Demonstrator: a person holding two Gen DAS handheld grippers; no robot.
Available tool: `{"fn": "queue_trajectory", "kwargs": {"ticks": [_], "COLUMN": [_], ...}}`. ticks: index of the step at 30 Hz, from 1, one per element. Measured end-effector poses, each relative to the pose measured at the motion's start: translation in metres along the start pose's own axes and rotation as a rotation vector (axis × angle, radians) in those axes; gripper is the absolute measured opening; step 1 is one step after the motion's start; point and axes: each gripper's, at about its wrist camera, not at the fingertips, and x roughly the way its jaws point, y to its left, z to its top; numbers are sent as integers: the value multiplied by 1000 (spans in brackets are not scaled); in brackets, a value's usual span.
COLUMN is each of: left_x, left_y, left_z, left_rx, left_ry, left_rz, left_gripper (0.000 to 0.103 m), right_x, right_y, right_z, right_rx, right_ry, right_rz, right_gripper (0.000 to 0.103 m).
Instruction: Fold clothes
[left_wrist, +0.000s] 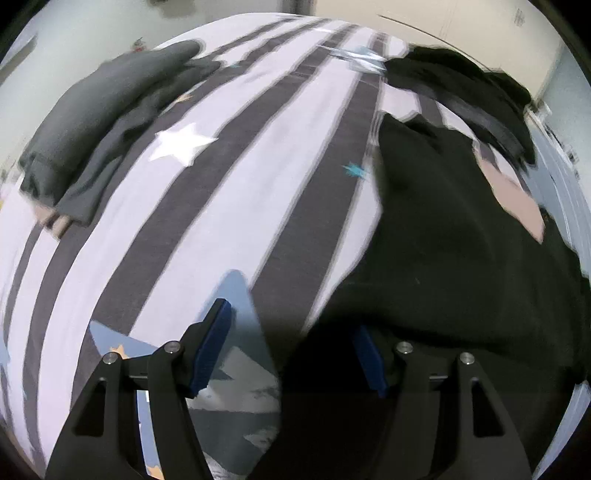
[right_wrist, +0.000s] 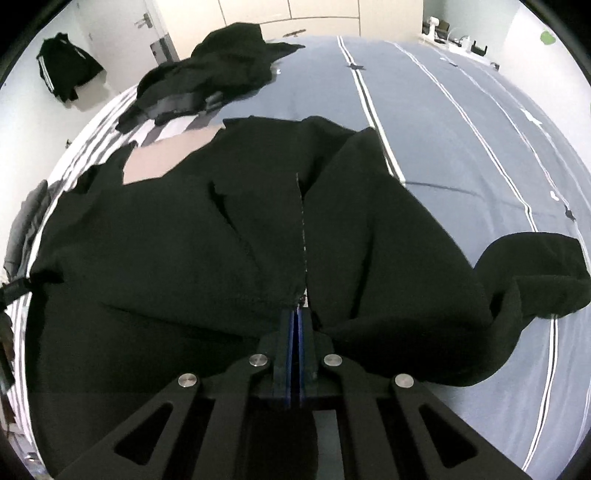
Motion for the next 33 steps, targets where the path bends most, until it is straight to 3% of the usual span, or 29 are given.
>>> {"fn": "queue_trajectory", "kwargs": {"ticks": [3, 5, 6, 9, 11, 13, 16, 20, 25, 29, 33], "left_x": [0, -1, -2, 0, 3, 4, 3, 0, -35, -47, -29], "left_y": [-11, -25, -32, -41, -26, -4, 6, 18, 21, 21, -1], "left_z": [-2, -5, -7, -5, 2, 3, 1, -9, -18, 12, 64], "left_rx": [64, 134, 169, 232, 170, 92, 71, 20, 63, 79, 124], "left_ry": [-14, 0, -7, -44, -58, -56, -50, 43, 31, -37, -83], "left_rz": [18, -72, -79, -16, 48, 26, 3, -63, -147, -171, -184], "left_gripper": [62, 62, 62, 62, 62, 63, 64, 64, 64, 65, 65], "right_x": [-1, -3, -3, -5, -5, -3, -1, 7, 5, -8, -30], "right_y": [-1, -3, -4, -3, 0, 1, 0, 0, 1, 2, 4], "right_z": [-1, -2, -2, -4, -5, -5, -5, -8, -8, -6, 6], "right_rx": [11, 15, 14, -2, -25, -35, -31, -12, -2, -18, -21], "right_ry": [0, 2, 3, 4, 9, 16, 27, 49, 59, 47, -16], "right_rz": [5, 12, 15, 28, 17, 2, 2, -10, 3, 6, -8], "right_gripper": [2, 2, 2, 2, 2, 2, 2, 2, 3, 8, 12]}}
